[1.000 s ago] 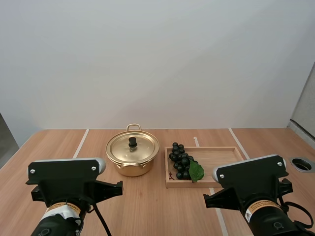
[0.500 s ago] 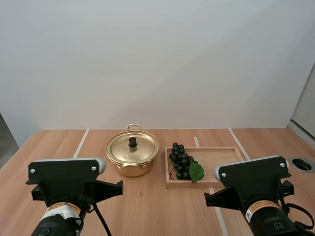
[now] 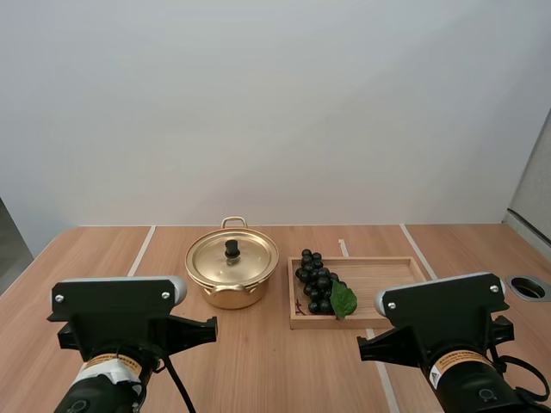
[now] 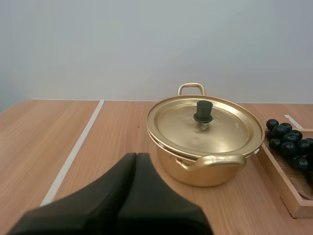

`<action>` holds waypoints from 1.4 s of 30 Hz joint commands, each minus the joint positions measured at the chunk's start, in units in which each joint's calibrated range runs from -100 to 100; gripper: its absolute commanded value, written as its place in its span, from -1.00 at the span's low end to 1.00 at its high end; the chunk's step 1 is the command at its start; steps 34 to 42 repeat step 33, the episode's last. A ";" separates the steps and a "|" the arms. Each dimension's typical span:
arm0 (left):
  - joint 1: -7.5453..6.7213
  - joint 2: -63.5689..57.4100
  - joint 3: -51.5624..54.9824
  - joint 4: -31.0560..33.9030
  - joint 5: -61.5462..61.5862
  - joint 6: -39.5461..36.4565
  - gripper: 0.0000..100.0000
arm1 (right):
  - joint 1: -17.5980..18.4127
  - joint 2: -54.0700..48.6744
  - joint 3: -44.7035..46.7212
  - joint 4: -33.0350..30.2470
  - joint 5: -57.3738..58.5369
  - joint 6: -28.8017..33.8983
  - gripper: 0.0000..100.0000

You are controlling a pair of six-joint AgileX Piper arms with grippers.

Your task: Open the pot, put the pineapple inside, and close it

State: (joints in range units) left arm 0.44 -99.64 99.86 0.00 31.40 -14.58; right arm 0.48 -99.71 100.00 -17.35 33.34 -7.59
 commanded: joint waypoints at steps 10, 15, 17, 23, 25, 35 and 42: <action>-0.33 -0.36 0.14 0.00 -1.61 -0.43 -1.00 | 0.06 -0.29 0.00 14.86 -2.23 0.19 -1.00; -0.33 -0.36 0.14 0.00 -1.61 -0.43 -1.00 | 0.06 -0.29 0.00 14.86 -2.23 0.19 -1.00; -0.33 -0.36 0.14 0.00 -1.61 -0.43 -1.00 | 0.06 -0.29 0.00 14.86 -2.23 0.19 -1.00; -0.33 -0.36 0.14 0.00 -1.61 -0.53 -1.00 | 0.06 -0.29 0.00 14.86 -2.23 0.19 -1.00; -0.33 -0.36 0.14 0.00 -1.61 -0.53 -1.00 | 0.06 -0.29 0.00 15.00 -2.23 0.19 -1.00; -0.33 -0.36 0.14 0.00 -1.61 -0.53 -1.00 | 0.06 -0.29 0.00 14.98 -1.83 0.19 -1.00; -0.33 -0.36 0.14 0.00 -1.61 -0.53 -1.00 | 0.06 -0.29 0.00 14.98 -1.83 0.19 -1.00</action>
